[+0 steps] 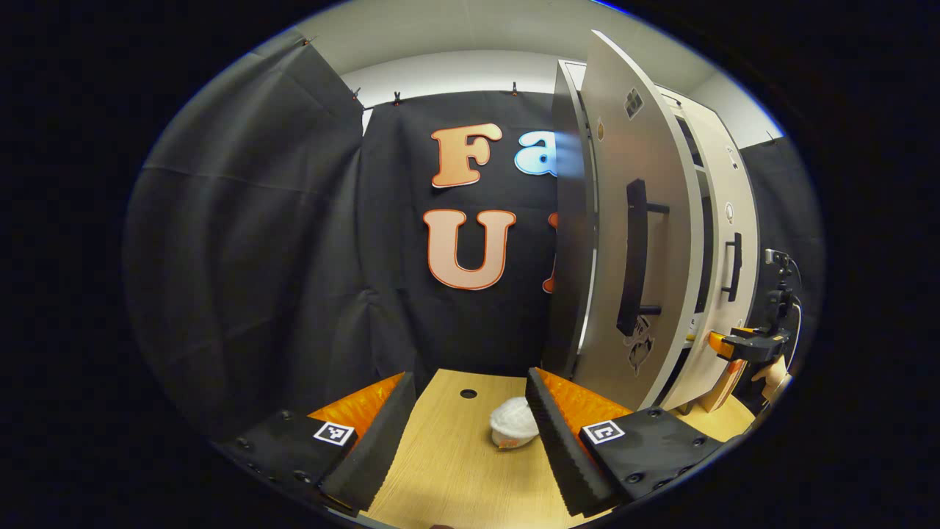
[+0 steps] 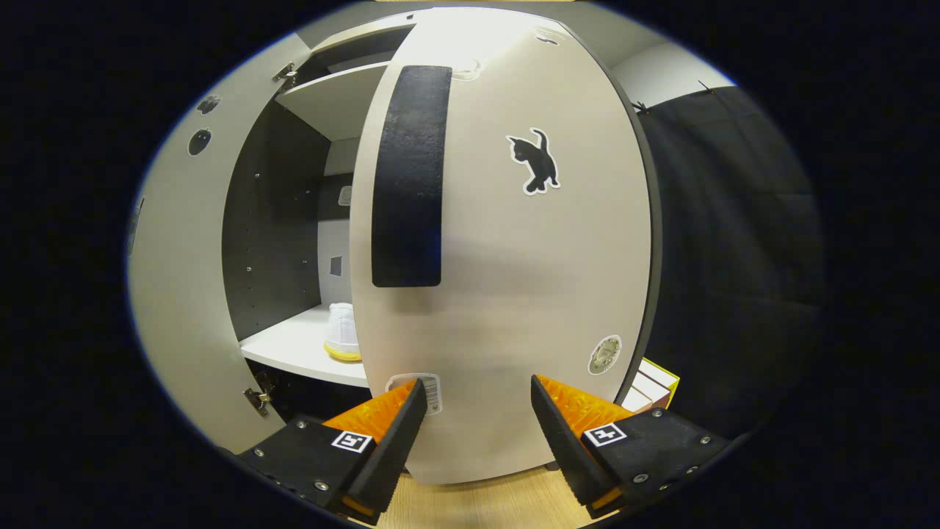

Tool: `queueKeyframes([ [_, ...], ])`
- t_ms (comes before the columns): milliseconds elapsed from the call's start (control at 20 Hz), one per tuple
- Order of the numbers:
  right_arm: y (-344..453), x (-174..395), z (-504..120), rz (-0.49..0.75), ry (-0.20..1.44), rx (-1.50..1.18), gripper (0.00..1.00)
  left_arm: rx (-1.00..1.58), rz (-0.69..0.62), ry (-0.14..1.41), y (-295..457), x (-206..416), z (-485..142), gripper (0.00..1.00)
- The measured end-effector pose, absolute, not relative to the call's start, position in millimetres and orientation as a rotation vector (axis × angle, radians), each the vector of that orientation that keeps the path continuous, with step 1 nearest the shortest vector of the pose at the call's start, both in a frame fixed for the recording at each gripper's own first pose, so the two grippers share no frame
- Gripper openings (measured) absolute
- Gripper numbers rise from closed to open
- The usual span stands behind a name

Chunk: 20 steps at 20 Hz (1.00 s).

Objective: Grab one shoe with the right hand and put it into the shoe cabinet, grab the other shoe with the left hand and put it into the shoe cabinet; then close the right door with the right hand and the left door with the left hand.

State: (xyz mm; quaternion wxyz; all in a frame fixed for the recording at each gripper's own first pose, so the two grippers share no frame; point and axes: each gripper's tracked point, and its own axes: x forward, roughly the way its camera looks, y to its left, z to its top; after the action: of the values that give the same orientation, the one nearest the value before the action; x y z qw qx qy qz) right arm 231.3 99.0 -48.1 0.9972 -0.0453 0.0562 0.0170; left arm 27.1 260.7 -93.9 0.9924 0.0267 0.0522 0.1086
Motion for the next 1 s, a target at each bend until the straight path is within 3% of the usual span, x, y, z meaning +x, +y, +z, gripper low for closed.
queueKeyframes([
  [350,101,242,-47,0.012,0.101,-0.128,0.89,0.037,0.095,0.142,222,62,-123,0.99],
  [500,100,245,-46,0.019,0.097,-0.134,0.89,0.048,0.056,0.156,204,84,-132,0.95],
  [550,99,244,-45,0.022,0.098,-0.135,0.88,0.050,0.048,0.160,200,90,-135,0.99],
  [800,89,225,-44,0.030,0.111,-0.116,0.92,0.036,0.000,0.193,182,105,-149,0.97],
  [900,78,209,-42,0.033,0.108,-0.118,0.86,0.053,0.005,0.187,182,105,-148,0.95],
  [1000,65,196,-42,0.033,0.110,-0.113,0.92,0.052,-0.001,0.184,178,104,-149,0.95],
])
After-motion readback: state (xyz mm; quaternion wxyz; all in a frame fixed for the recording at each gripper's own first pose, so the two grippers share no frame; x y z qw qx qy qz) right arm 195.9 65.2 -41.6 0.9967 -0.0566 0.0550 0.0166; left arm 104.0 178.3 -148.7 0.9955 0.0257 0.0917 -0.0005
